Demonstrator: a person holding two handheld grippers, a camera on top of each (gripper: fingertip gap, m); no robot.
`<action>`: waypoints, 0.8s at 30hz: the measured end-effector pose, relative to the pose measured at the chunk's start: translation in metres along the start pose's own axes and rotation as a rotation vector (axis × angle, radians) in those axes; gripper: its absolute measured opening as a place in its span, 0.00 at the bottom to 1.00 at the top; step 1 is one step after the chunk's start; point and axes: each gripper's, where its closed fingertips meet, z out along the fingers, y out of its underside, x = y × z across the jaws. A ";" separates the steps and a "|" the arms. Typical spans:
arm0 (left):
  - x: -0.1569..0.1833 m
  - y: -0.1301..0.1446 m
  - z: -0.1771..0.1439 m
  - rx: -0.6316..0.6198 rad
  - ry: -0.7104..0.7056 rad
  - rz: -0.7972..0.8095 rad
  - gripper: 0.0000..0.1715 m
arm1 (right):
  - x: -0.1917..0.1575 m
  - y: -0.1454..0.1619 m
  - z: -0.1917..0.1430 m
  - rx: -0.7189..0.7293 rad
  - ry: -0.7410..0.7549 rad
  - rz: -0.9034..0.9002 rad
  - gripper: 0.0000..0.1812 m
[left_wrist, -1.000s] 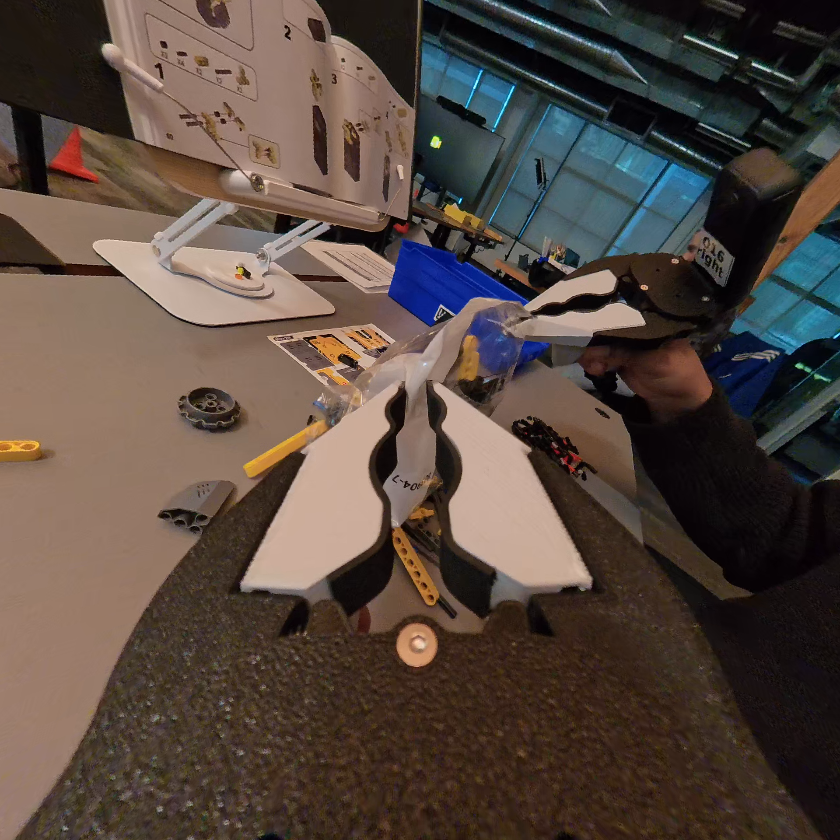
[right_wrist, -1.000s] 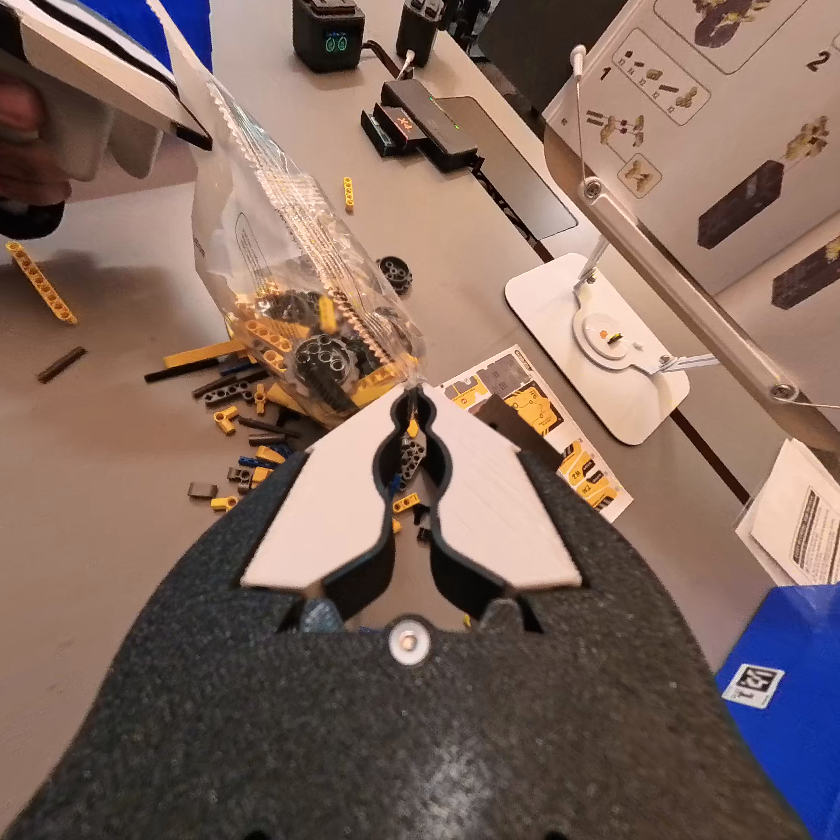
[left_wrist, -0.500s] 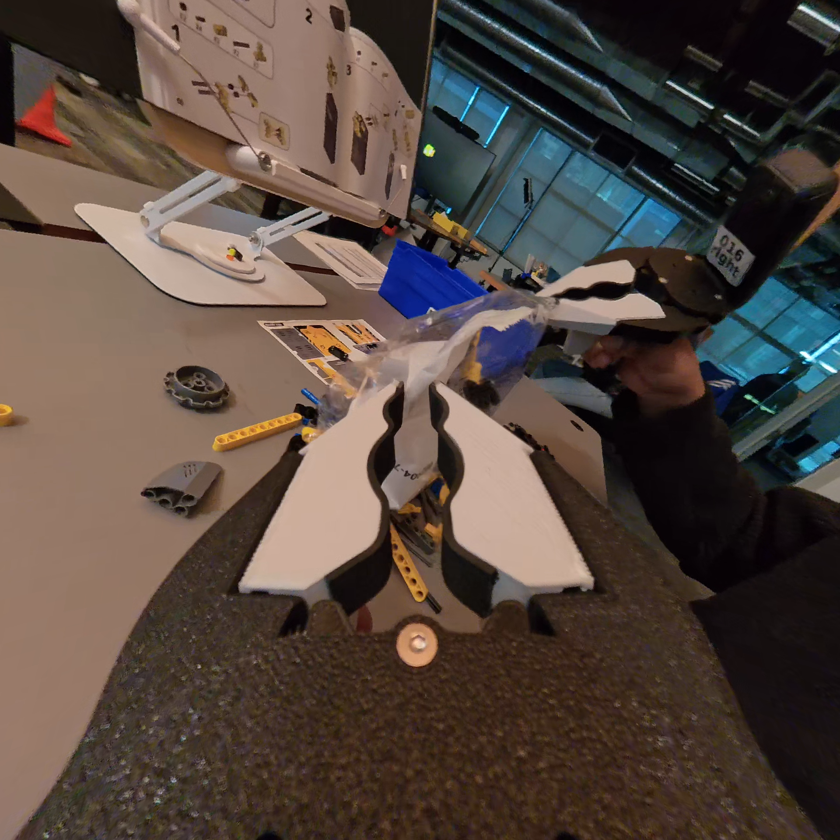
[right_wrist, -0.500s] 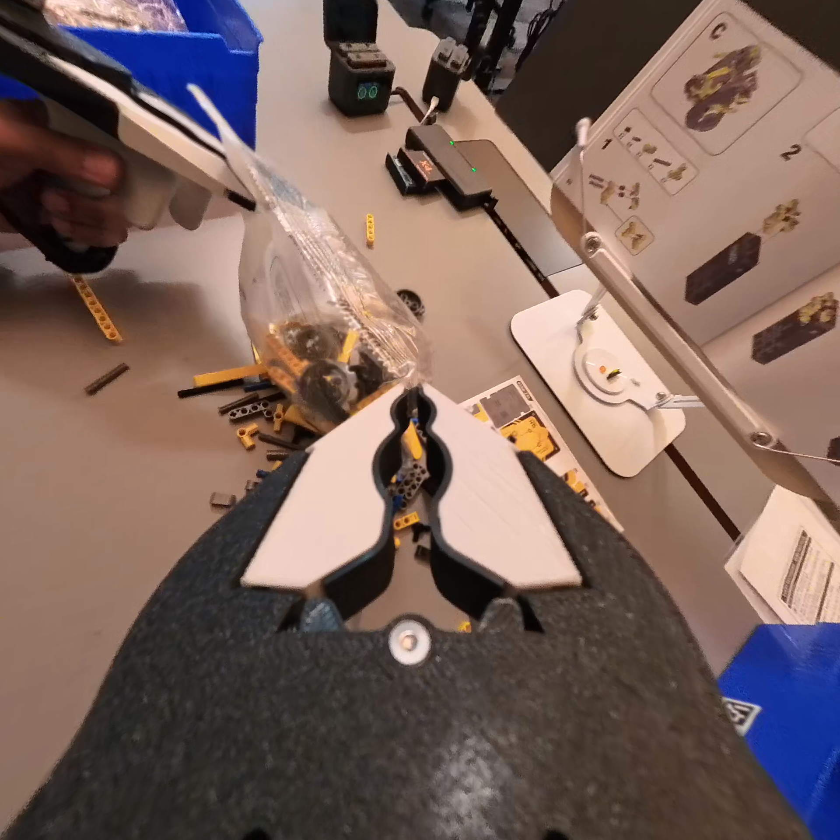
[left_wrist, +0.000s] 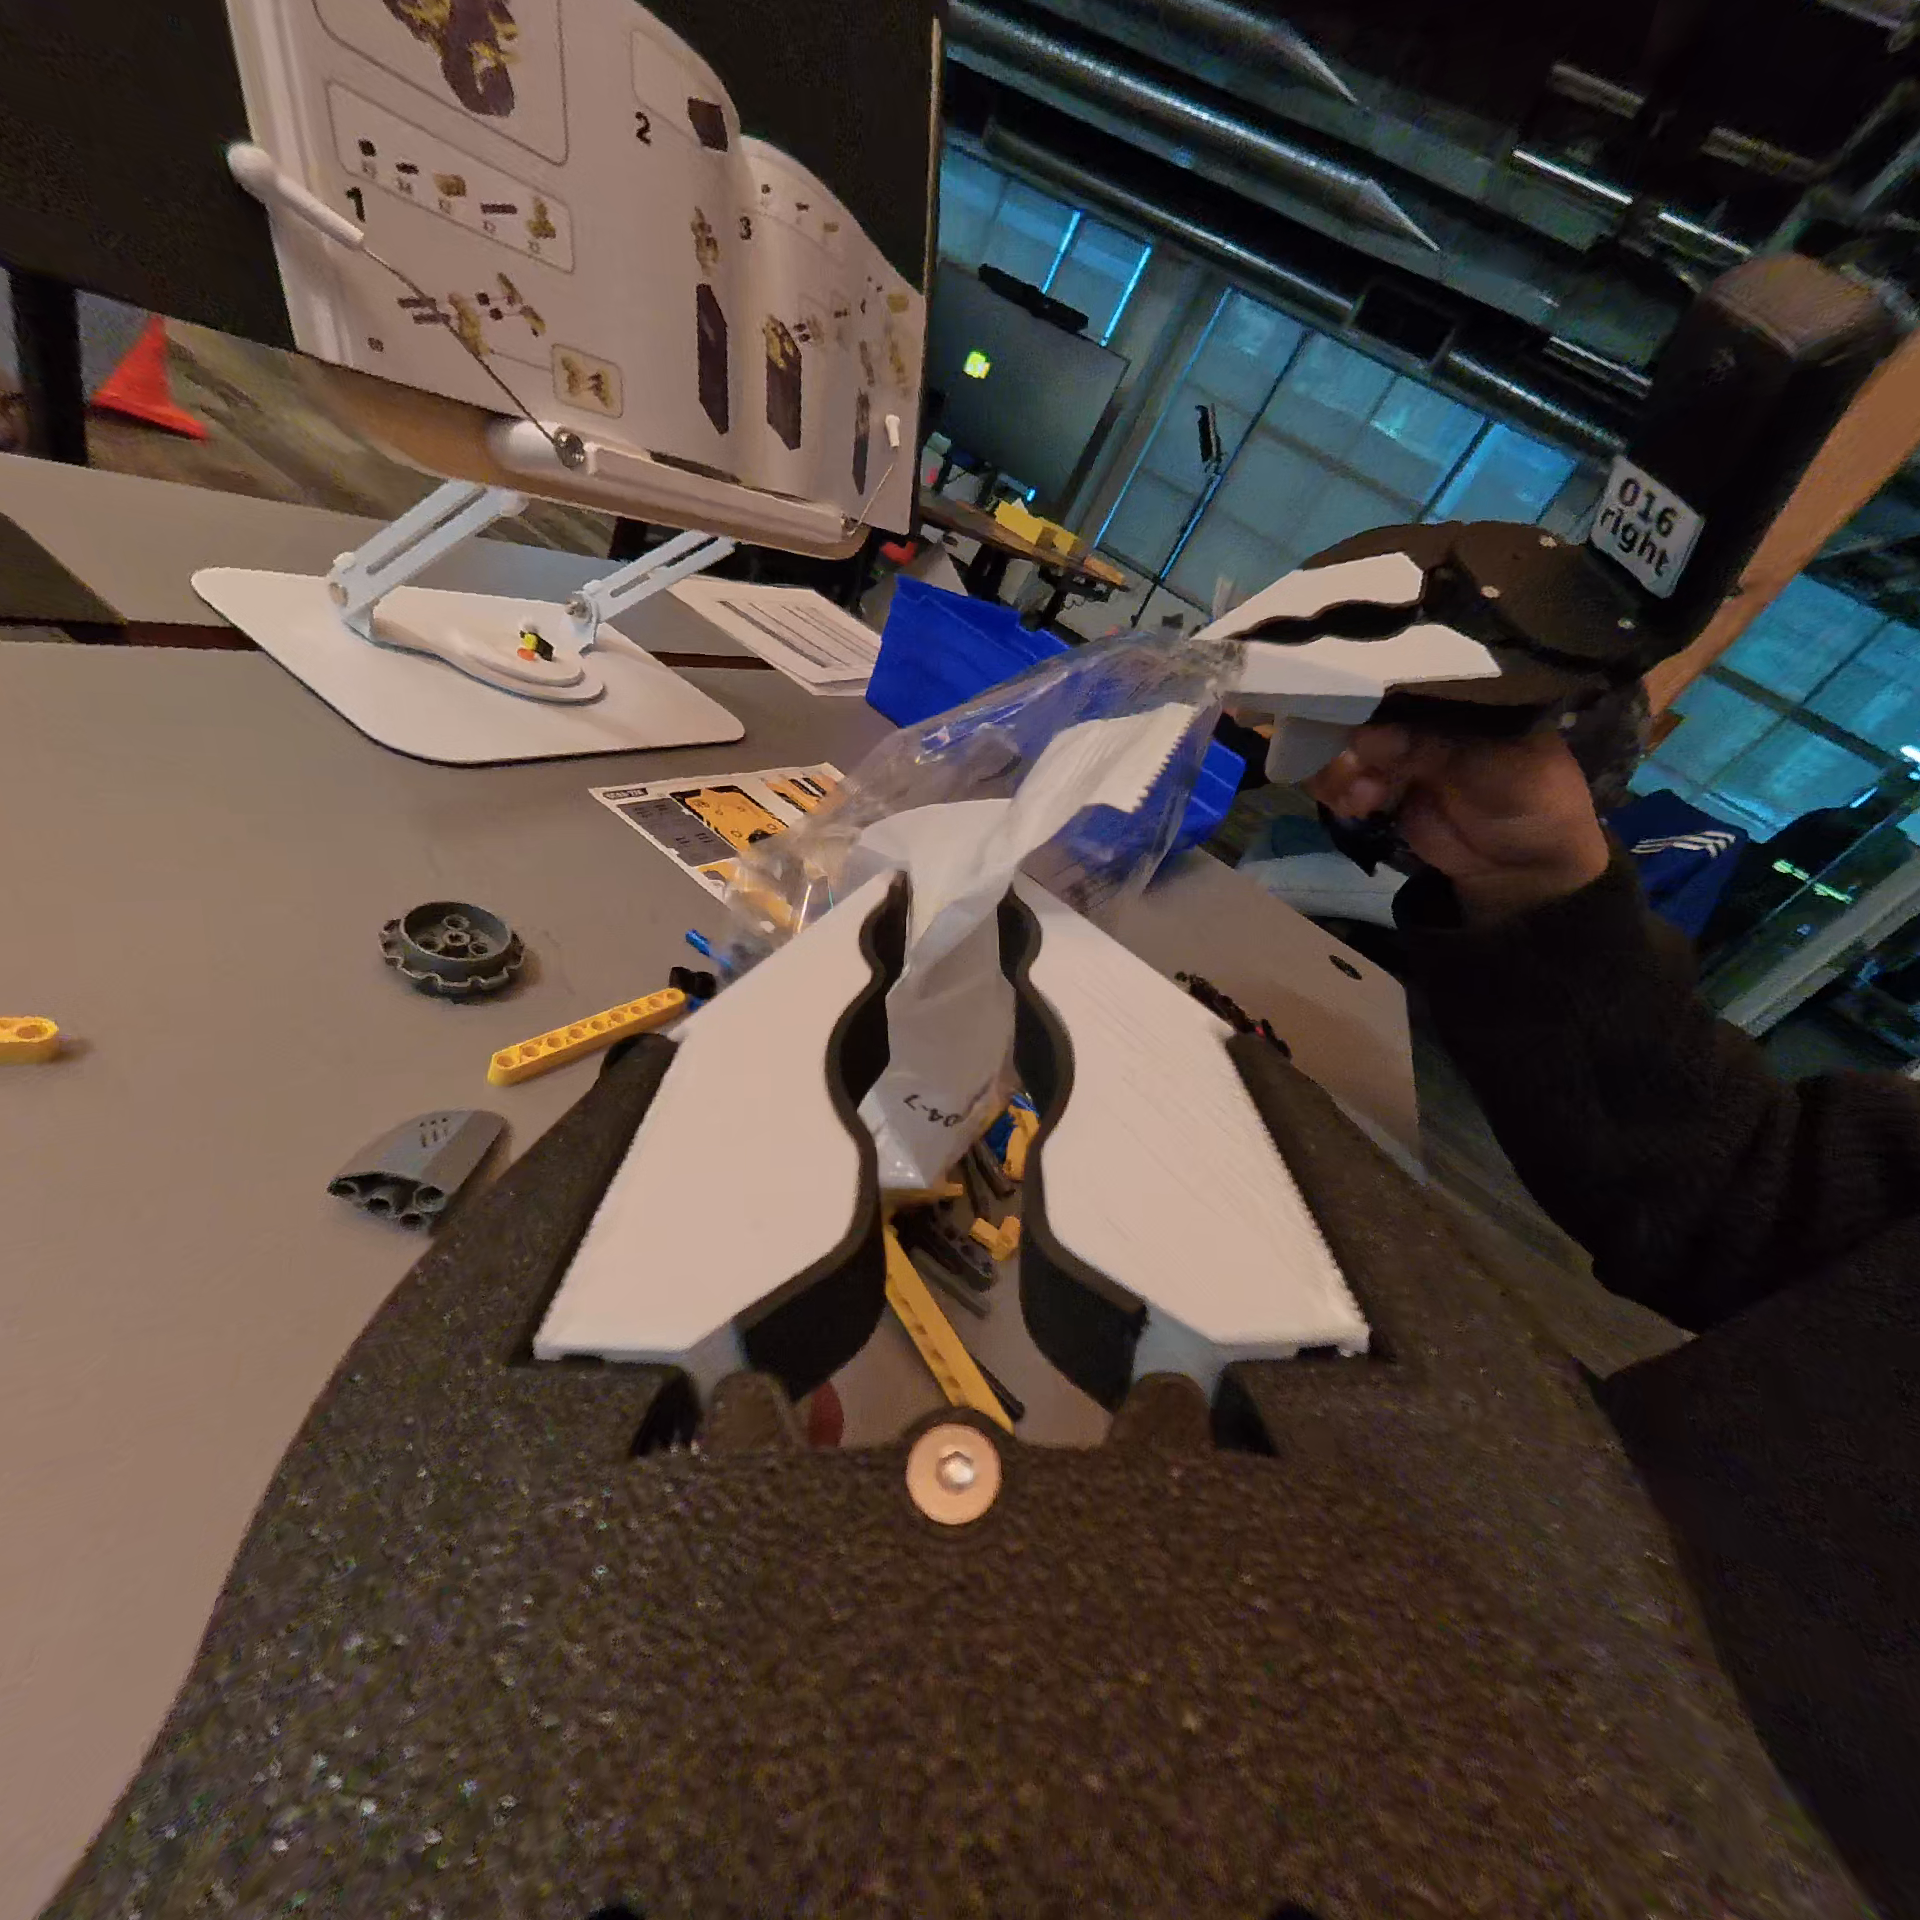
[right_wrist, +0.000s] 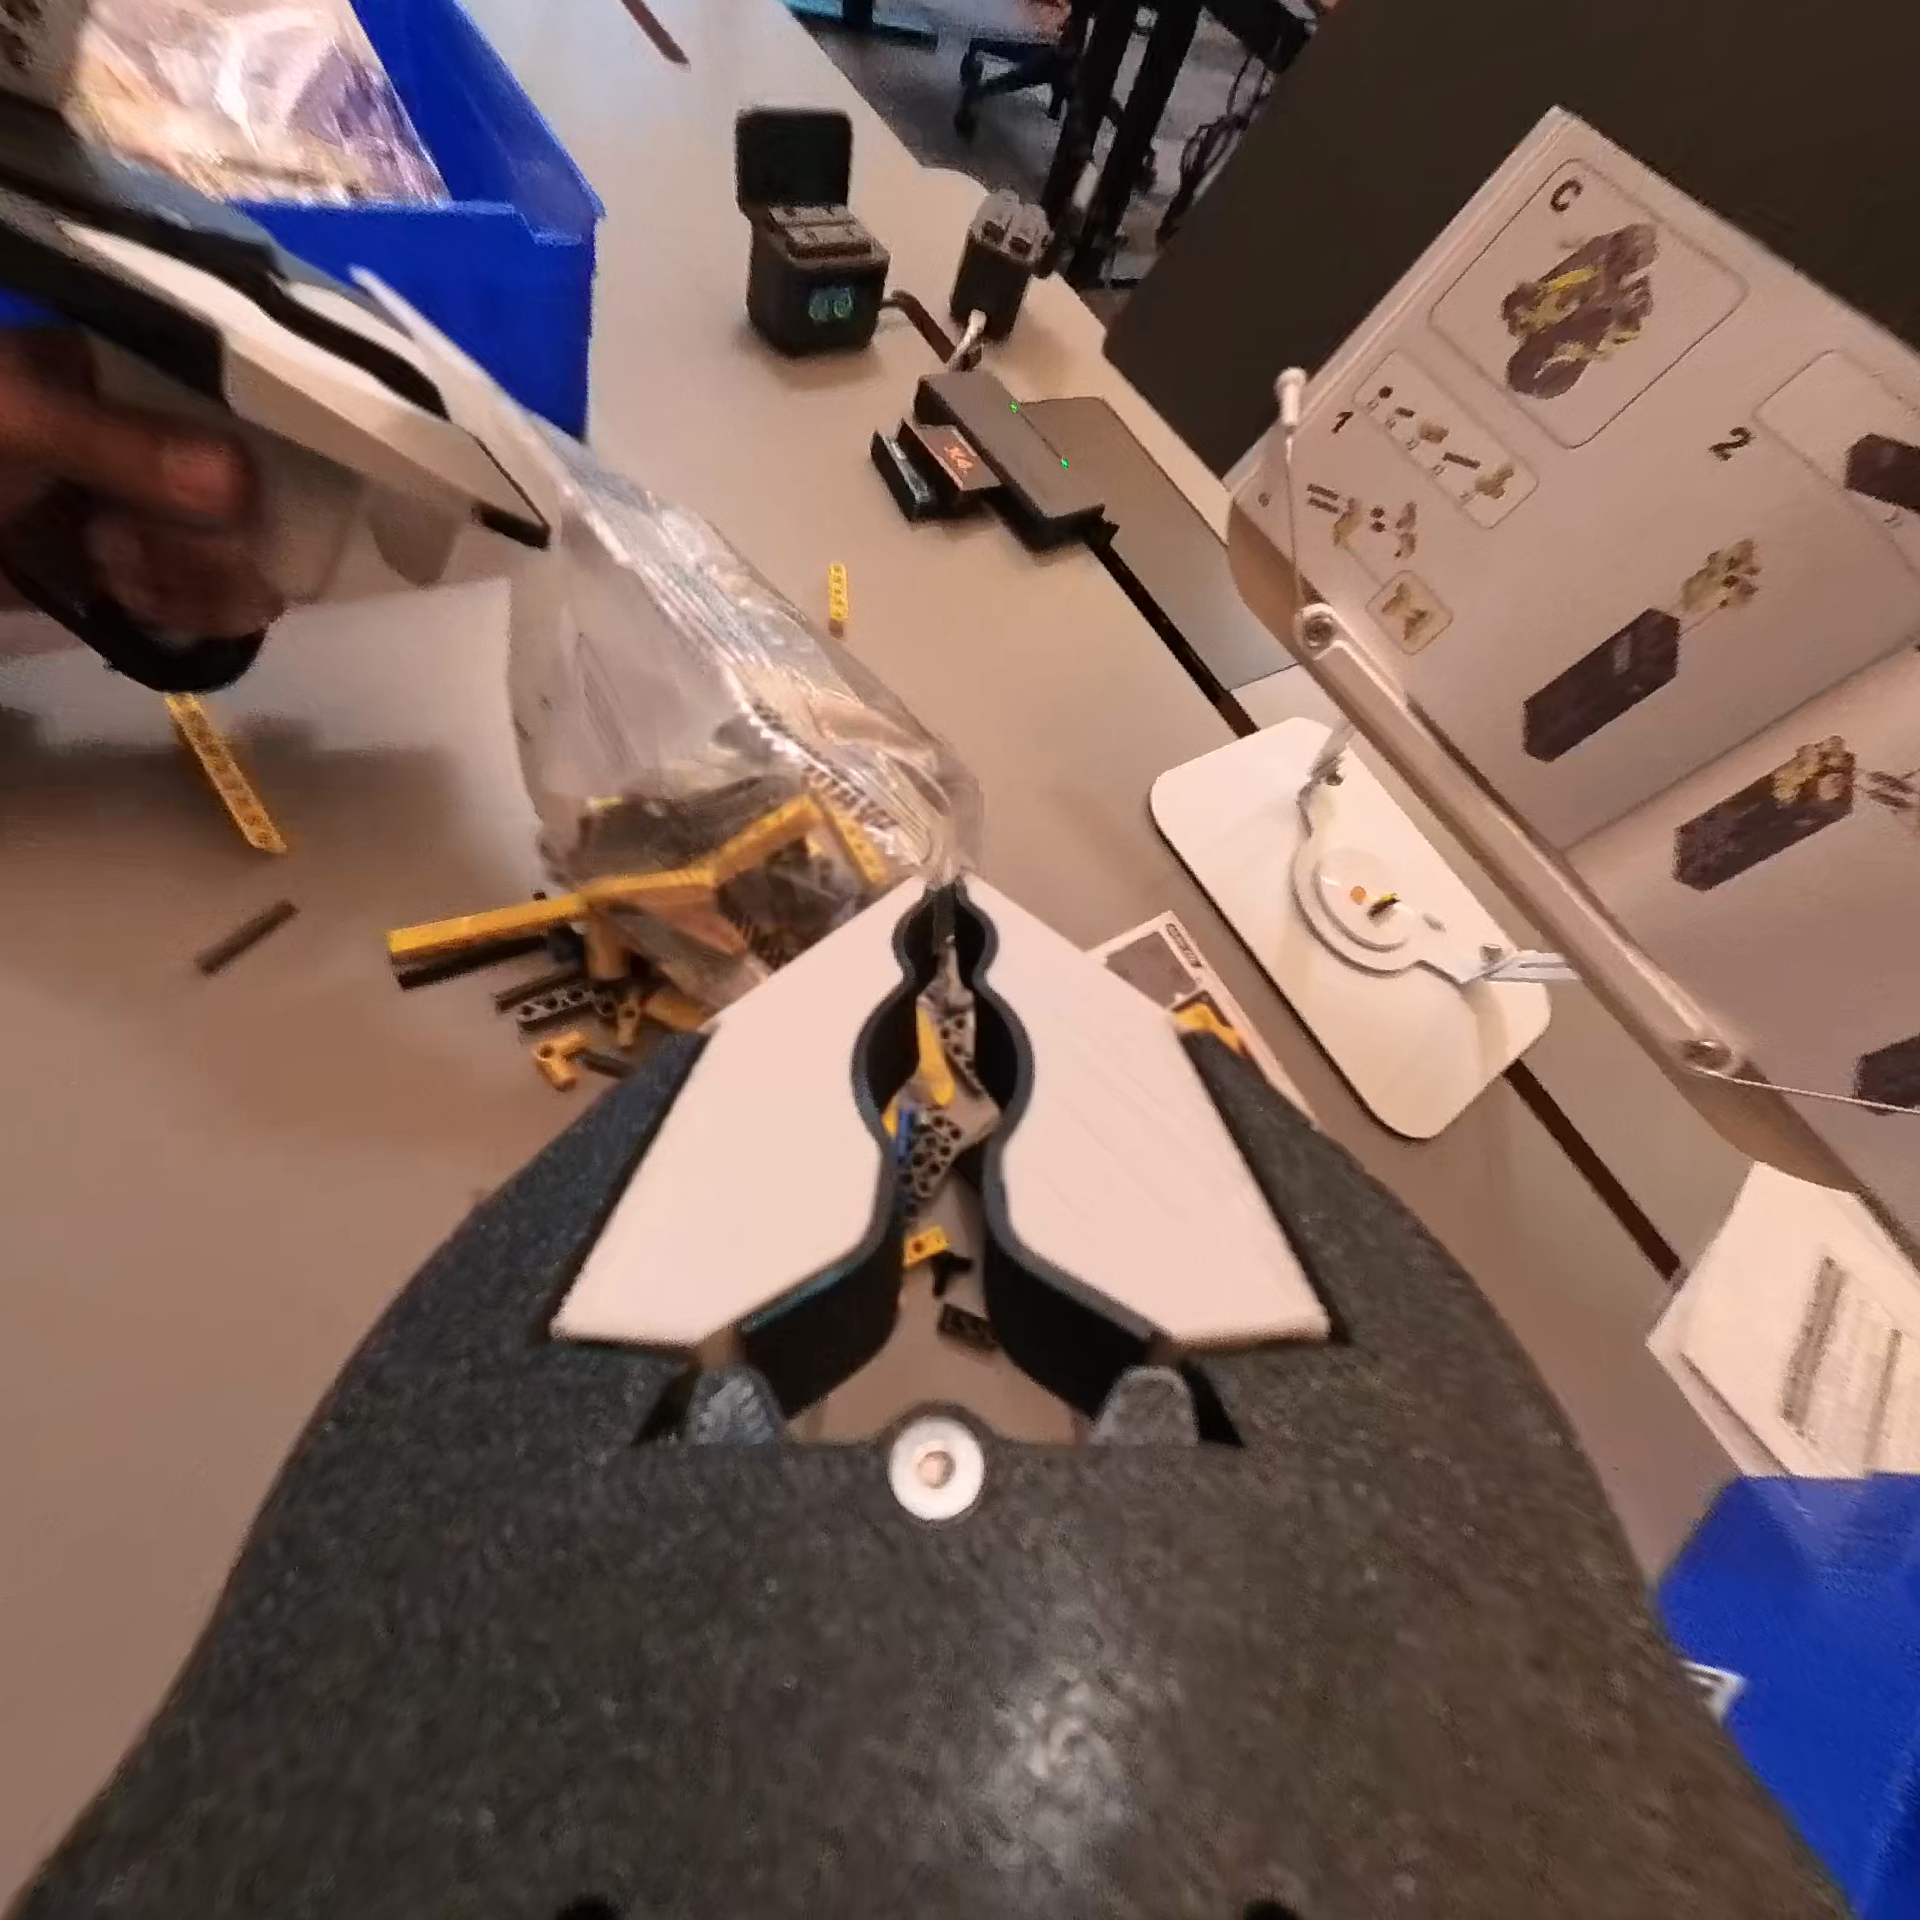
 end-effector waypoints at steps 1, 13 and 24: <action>0.001 -0.001 0.000 -0.001 0.001 0.007 0.09 | 0.001 -0.001 0.000 0.004 0.014 -0.015 0.00; 0.008 -0.014 -0.003 0.035 -0.004 0.036 0.10 | 0.004 -0.016 -0.011 0.040 0.073 -0.059 0.00; 0.029 -0.038 -0.011 0.091 -0.022 0.122 0.09 | -0.005 -0.025 -0.018 0.064 0.044 -0.057 0.00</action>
